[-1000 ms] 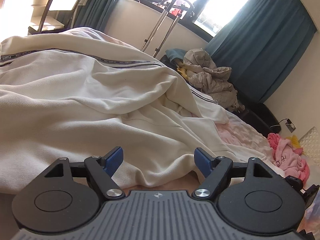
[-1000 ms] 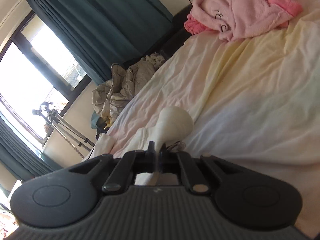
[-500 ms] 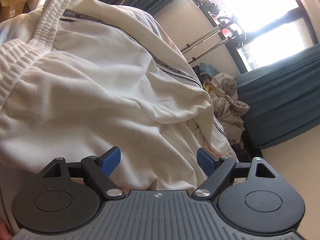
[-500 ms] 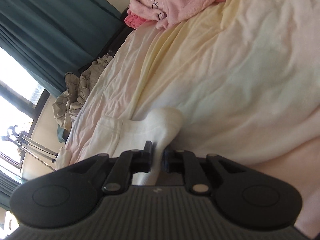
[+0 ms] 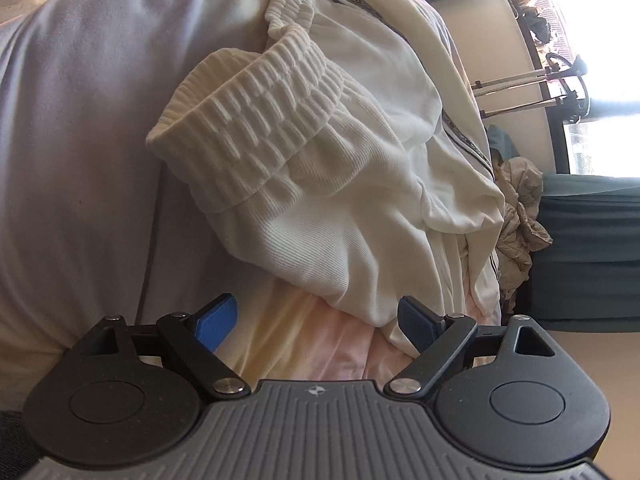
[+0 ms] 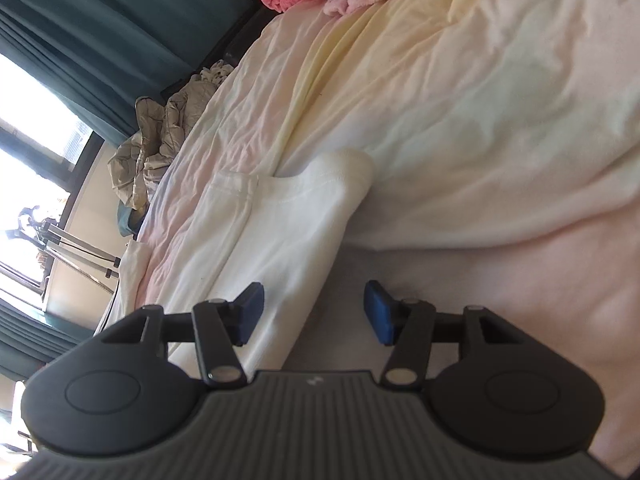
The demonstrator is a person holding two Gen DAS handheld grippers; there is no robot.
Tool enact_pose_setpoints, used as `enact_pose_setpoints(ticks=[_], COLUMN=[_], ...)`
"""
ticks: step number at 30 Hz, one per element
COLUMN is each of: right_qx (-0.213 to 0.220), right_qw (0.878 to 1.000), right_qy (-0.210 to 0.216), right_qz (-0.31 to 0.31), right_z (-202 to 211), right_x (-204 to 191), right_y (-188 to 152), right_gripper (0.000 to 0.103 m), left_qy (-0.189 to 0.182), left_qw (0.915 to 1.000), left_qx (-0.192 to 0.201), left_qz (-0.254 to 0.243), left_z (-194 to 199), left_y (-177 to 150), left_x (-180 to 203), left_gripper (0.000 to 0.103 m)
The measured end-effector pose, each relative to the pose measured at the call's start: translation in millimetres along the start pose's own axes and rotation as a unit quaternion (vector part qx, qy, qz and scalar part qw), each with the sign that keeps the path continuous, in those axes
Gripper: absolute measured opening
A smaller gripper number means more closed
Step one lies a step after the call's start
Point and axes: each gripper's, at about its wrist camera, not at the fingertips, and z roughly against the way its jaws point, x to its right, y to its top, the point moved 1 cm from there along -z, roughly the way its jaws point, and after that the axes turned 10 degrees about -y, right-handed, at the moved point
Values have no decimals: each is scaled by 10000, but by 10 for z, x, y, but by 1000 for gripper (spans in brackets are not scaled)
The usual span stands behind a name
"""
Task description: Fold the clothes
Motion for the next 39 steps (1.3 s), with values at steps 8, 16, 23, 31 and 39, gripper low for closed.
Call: enact_pose_setpoints(ticks=[8,16,23,31,39], right_qx=[-76,177,726,956,461], right_qw=[9999,9993,9950,9946,9983], right_qy=[118,327,553,21,-255], right_qz=[52,23,-398,-394,-250], right_z=[-58,-210,2,142,110], right_x=[-37,-72,-20,100,200], right_y=[-24,14,176,203,75], right_gripper=[57,21,3,3,10], left_qy=[113,-208,-1091,-713,-291], left_qw=[9973,9916,9764,9839,9879], left_qx=[482,1165,1828,1626,1422], left_qz=[540,513,353,211,-549], left_z=[-121,5,413,468,448], left_y=[196,389,393,429,335], left_x=[-204,-198,-89,-160,39], left_gripper=[71,12,10,10,18])
